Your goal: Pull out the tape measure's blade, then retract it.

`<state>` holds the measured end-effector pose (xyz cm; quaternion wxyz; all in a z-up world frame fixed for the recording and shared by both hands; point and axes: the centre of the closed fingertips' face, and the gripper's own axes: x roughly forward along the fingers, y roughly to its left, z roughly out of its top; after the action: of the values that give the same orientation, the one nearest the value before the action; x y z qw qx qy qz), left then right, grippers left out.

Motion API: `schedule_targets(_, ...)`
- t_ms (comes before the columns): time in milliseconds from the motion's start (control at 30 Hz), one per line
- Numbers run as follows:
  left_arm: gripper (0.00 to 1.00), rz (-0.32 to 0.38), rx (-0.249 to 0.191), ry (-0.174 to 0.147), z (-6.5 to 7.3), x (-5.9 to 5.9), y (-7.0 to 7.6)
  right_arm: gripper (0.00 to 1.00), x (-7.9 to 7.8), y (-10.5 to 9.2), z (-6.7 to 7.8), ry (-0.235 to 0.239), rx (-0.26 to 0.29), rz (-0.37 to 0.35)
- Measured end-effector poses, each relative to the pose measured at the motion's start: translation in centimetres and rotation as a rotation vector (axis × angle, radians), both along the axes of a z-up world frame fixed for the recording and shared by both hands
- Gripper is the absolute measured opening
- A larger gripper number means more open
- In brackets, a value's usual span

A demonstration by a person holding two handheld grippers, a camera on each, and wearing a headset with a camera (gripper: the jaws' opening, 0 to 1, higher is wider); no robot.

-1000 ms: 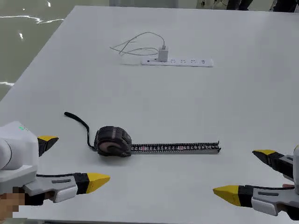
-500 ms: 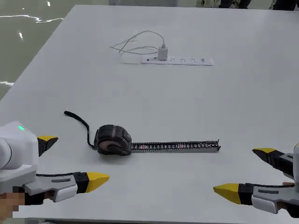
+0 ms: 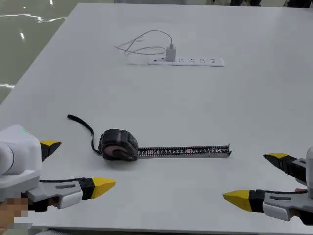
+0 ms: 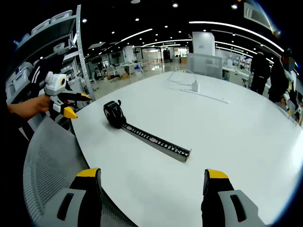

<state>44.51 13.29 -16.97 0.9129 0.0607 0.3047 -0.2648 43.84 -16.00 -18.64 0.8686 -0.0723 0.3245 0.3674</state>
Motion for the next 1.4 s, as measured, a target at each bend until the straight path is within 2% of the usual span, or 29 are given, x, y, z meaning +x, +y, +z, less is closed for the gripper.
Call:
schedule_targets(200,0.93,0.029,-0.006,0.001,0.0,0.3,-0.2,0.88,0.1,0.1,-0.1,0.001,0.003,0.002)
schedule_targets(433,0.92,0.105,-0.029,-0.01,0.1,1.1,-0.1,0.87,0.3,0.3,-0.3,0.005,0.004,0.012)
schedule_targets(600,0.91,0.136,-0.042,0.001,-0.3,1.6,-0.5,0.87,0.4,0.3,-0.4,0.009,0.003,0.018)
schedule_targets(700,0.91,0.157,-0.047,-0.004,-0.3,2.0,-0.9,0.87,0.6,0.3,-0.5,0.009,0.003,0.017)
schedule_targets(1000,0.9,0.163,-0.03,-0.007,-0.9,3.7,-2.4,0.87,0.8,0.1,-0.8,0.016,0.001,0.015)
schedule_targets(1300,0.89,0.208,-0.015,-0.001,-2.1,5.2,-2.8,0.86,1.2,0.0,-1.0,0.022,0.0,0.01)
schedule_targets(1400,0.89,0.224,-0.026,-0.002,-2.2,5.7,-3.0,0.86,1.3,0.1,-1.1,0.024,0.004,0.01)
